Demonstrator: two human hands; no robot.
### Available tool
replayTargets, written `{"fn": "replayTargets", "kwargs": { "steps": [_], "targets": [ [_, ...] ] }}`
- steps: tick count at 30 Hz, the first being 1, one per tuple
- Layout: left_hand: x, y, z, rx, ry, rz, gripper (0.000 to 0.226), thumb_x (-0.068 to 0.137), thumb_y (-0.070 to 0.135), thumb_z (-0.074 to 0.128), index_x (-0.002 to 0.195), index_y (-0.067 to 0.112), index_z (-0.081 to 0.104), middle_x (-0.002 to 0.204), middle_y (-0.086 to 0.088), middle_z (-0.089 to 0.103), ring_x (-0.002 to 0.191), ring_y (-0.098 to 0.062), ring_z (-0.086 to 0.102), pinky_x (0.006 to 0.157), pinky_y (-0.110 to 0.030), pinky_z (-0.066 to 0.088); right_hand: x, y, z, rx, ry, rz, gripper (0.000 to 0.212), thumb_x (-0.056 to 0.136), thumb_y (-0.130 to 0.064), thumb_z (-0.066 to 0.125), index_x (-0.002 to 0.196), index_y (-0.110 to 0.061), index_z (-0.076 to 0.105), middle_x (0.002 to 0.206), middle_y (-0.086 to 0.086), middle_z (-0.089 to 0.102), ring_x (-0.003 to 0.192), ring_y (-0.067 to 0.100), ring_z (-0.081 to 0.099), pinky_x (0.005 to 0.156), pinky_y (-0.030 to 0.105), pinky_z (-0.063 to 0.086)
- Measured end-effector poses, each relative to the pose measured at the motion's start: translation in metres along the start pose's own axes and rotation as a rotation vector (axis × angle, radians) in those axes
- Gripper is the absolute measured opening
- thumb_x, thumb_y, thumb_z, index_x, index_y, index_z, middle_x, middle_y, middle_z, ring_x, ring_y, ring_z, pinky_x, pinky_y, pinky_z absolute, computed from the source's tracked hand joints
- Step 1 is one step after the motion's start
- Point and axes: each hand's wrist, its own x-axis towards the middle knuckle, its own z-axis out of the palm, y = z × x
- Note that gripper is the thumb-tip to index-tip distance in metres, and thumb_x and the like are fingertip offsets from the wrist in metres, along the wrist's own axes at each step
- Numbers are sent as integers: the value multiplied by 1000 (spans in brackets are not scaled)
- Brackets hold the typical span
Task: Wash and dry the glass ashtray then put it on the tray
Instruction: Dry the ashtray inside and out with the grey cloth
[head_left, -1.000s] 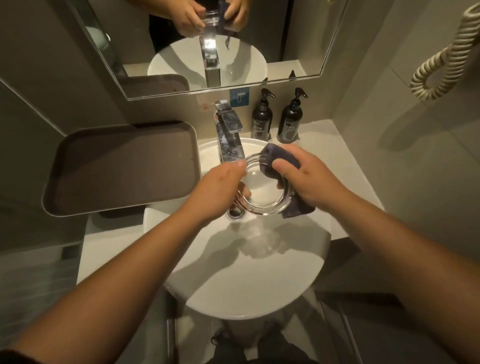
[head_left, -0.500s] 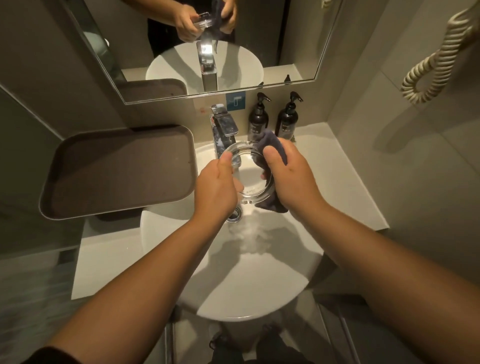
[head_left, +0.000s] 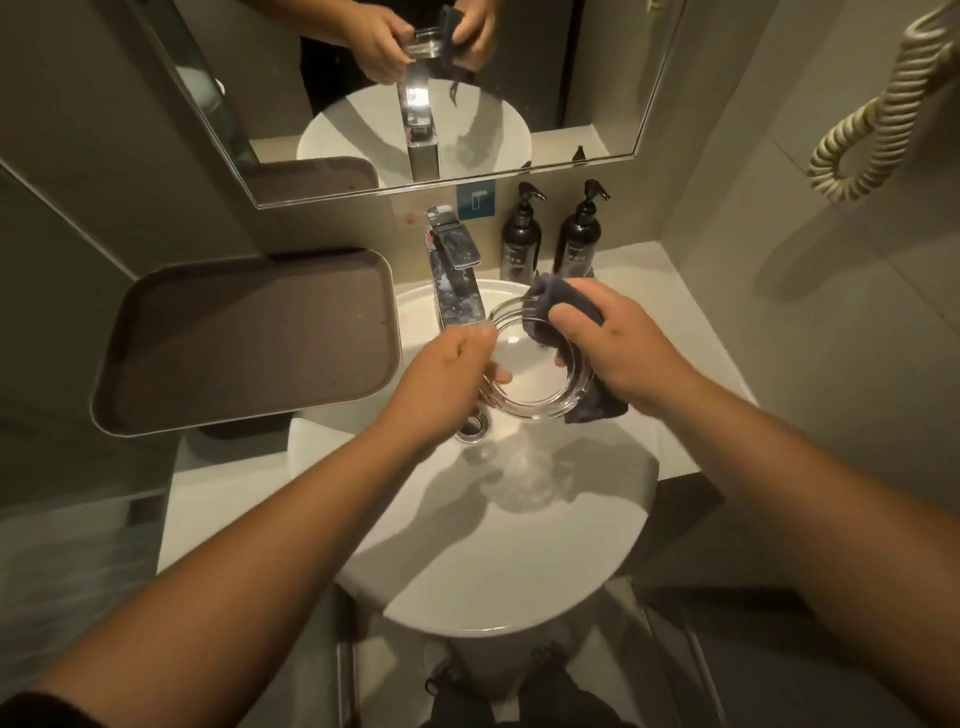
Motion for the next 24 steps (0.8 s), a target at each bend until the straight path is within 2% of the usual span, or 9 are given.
{"fn": "replayTargets", "kwargs": {
  "steps": [3,6,8,13,17,20,24],
  "targets": [
    [5,12,-2,62,-64,99,34,102,46,34,92,24,58,72,-4,72,61,-21,67,67,-43,51,9,-19,-12,-181,-210,-92,19,97,-21,53,115,-26,57,92,-4,65,74,11,66,66,23,54],
    [6,16,-1,151,26,162,38,104,43,33,83,21,57,62,-2,69,59,-19,65,65,-42,50,14,-28,-15,-226,-227,-131,21,97,-24,53,117,-32,57,96,-10,66,79,8,66,71,22,54],
    [8,16,2,163,118,181,38,104,41,34,78,22,54,58,-1,67,55,-16,62,63,-37,48,15,-27,-12,-200,-182,-112,22,97,-28,53,118,-31,58,95,-11,66,77,8,67,73,27,56],
    [8,6,10,103,232,169,39,103,43,35,76,22,54,52,0,64,50,-14,58,65,-38,48,4,-16,8,-88,-12,-59,21,97,-31,51,114,-24,61,94,-5,67,78,14,67,77,42,57],
    [5,-2,15,49,282,125,44,104,42,34,82,11,58,56,-1,63,45,-8,56,61,-32,44,-17,-3,29,61,161,28,18,98,-31,46,113,-34,55,92,-16,65,73,3,65,74,31,55],
    [3,-3,20,12,327,101,44,104,41,33,83,11,58,58,-2,63,46,-6,56,61,-31,44,-31,1,48,213,308,91,18,99,-31,44,113,-37,53,91,-15,66,70,3,63,70,30,54],
    [-2,-6,27,-97,380,35,40,104,43,33,81,19,54,63,-4,62,48,-9,58,57,-27,45,-43,1,67,364,424,158,17,102,-33,40,112,-43,49,99,-13,64,84,7,64,75,29,55]
  ]
}}
